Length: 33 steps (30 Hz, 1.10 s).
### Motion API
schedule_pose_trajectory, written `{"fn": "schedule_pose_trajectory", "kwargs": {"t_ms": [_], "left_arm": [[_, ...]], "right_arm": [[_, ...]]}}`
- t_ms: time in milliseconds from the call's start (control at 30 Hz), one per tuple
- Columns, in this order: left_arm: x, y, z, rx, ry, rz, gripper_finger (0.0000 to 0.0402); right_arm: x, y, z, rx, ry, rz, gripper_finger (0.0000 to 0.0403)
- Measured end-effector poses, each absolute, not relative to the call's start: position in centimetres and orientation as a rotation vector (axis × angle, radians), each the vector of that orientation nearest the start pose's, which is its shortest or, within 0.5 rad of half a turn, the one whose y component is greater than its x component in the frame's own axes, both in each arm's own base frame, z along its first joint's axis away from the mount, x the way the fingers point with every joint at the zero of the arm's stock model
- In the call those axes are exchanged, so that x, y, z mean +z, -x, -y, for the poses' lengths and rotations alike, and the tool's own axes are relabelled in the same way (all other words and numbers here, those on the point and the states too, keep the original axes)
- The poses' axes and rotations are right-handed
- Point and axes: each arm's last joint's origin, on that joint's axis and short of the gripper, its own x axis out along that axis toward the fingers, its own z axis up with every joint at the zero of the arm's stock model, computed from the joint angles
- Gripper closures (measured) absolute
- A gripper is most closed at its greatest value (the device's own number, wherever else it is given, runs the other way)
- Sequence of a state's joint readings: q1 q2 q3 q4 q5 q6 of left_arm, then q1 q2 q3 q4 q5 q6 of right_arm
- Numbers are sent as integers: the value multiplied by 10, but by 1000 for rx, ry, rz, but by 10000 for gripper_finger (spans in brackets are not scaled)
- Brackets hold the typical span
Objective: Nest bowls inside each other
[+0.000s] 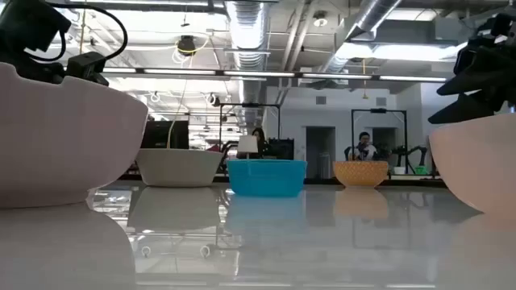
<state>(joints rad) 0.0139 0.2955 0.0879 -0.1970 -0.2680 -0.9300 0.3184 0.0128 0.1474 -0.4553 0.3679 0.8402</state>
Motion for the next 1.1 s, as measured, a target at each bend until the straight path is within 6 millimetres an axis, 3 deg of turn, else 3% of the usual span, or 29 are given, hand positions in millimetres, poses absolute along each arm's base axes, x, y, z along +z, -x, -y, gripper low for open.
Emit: {"fn": "schedule_pose_trajectory", "kwargs": {"t_ms": [733,1100], "left_arm": [[153,-108,-10,460,926,-204,221],[181,-114,-8,298,821,-29,221]], "right_arm": [[171,-81,-15,-187,-746,-221,223],[191,-84,-16,-105,-663,-36,223]]}}
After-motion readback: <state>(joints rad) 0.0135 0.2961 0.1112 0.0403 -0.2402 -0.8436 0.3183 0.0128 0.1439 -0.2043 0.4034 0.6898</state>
